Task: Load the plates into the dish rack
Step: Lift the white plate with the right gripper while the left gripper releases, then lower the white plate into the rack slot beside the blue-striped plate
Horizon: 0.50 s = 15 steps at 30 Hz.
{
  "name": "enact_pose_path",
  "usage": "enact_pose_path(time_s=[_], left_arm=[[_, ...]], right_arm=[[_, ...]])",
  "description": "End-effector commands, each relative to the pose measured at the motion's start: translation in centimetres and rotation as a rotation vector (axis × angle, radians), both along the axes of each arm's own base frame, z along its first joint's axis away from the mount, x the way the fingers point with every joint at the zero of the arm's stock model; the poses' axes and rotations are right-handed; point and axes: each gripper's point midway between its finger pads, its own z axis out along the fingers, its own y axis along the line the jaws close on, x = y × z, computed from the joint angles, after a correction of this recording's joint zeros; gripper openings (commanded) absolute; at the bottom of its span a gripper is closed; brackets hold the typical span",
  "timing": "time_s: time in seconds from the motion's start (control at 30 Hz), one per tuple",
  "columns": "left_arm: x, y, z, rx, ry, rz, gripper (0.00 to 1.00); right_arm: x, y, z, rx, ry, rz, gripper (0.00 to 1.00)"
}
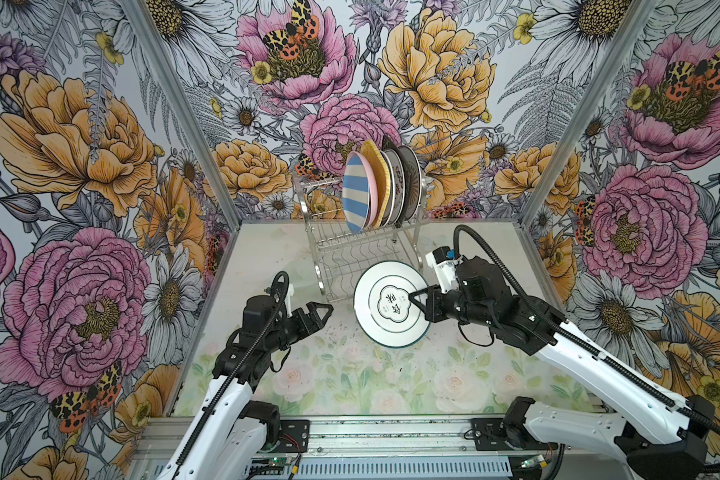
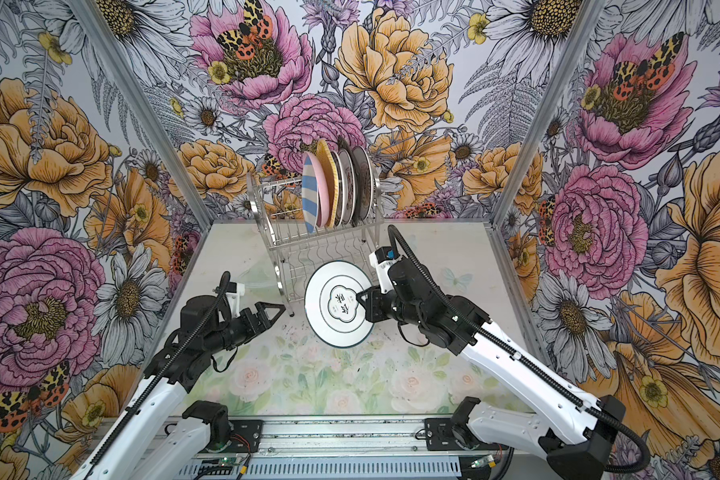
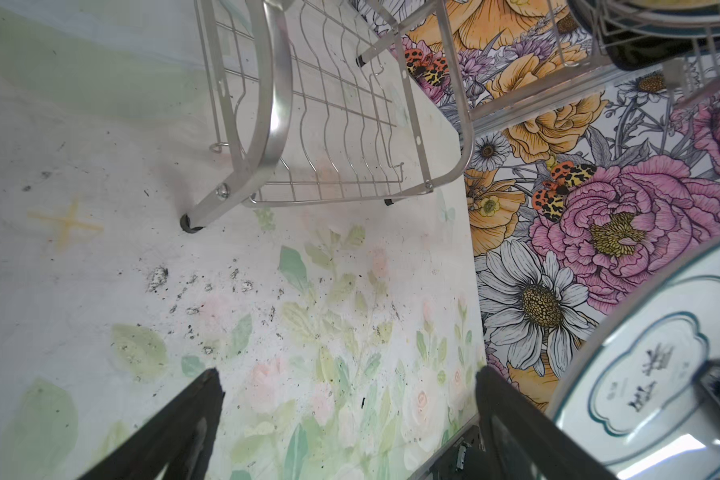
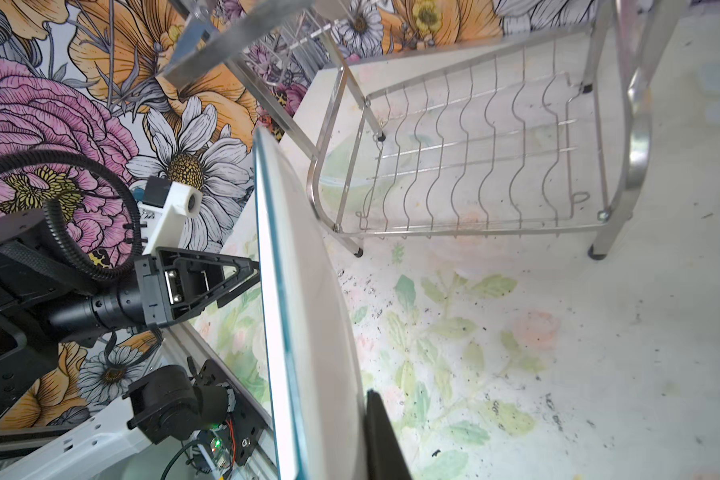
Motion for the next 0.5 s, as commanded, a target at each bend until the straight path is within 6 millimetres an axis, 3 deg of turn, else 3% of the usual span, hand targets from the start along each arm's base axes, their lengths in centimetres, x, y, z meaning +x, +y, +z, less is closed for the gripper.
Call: enact_pose_path(time_s=[0.0,0.17,0.47], left_arm=[[0.8,1.6,0.6,0.073,-0.032,0.065,0.97],[1.2,2.3,0.7,0.105,-0.040,0.092,0.99],[1.3,2.5,0.7,0.114,-0.042,0.104,0.99]], right_arm=[[1.1,-0.8,4.6,-0.037,-0.155,-0.094,0.00],[2.0,0.1,9.0,-0.109,-0.280,-0.147,0.00],[5.7,2.4,15.9,-0.166,-0.460,-0.248,0.00]])
